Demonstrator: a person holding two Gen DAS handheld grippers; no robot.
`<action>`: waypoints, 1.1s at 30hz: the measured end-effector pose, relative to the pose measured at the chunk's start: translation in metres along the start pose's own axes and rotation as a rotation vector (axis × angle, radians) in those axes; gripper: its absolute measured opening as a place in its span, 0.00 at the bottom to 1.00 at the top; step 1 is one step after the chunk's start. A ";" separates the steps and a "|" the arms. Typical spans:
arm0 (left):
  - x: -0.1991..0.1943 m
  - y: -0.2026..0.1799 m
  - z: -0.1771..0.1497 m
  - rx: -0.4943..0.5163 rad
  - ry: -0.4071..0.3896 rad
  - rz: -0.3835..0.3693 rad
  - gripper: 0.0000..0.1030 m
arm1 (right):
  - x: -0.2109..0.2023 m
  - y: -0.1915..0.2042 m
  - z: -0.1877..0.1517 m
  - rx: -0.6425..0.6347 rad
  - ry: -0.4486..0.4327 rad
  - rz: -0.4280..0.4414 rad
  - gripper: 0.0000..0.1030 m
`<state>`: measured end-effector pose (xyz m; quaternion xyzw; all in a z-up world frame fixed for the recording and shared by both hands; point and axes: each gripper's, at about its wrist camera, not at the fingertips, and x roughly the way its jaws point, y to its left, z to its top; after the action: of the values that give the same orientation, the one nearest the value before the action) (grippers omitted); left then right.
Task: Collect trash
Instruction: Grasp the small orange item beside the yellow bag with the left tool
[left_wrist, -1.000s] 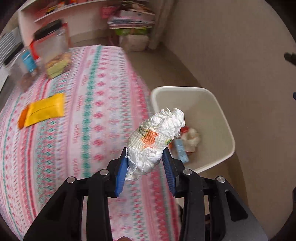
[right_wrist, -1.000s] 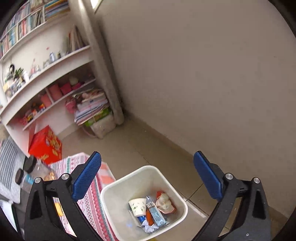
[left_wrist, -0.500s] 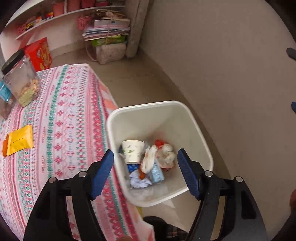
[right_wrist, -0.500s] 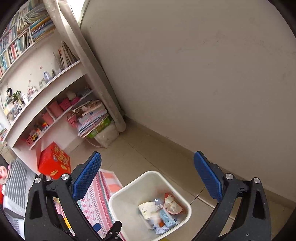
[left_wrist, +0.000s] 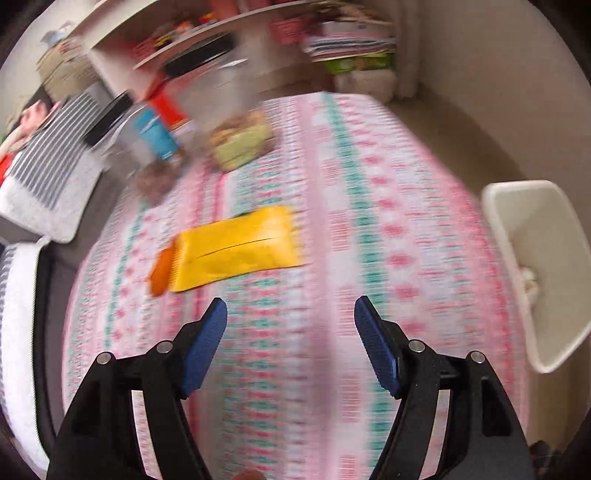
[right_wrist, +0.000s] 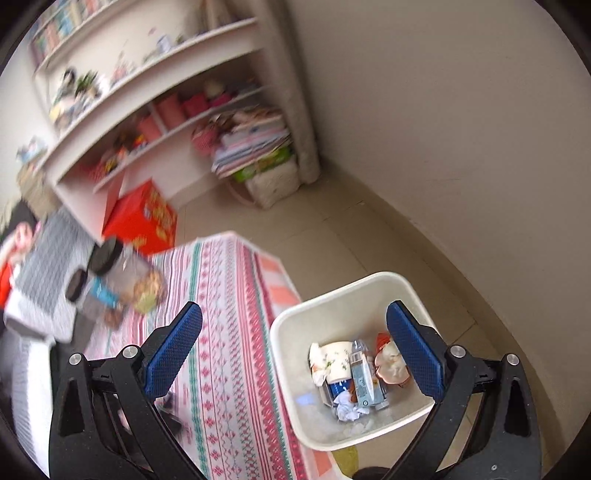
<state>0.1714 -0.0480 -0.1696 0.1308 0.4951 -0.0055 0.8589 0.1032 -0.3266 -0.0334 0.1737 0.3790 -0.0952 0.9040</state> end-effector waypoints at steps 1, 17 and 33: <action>0.007 0.019 -0.001 -0.030 0.012 0.022 0.68 | 0.006 0.009 0.000 -0.021 0.010 0.003 0.93; 0.084 0.149 0.020 -0.306 0.111 -0.005 0.61 | 0.053 0.114 -0.029 -0.254 0.108 0.029 0.93; 0.086 0.194 -0.009 -0.444 0.179 -0.143 0.18 | 0.061 0.144 -0.048 -0.382 0.130 0.031 0.93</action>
<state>0.2344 0.1523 -0.2049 -0.0964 0.5664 0.0540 0.8167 0.1579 -0.1775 -0.0741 0.0106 0.4451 0.0041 0.8954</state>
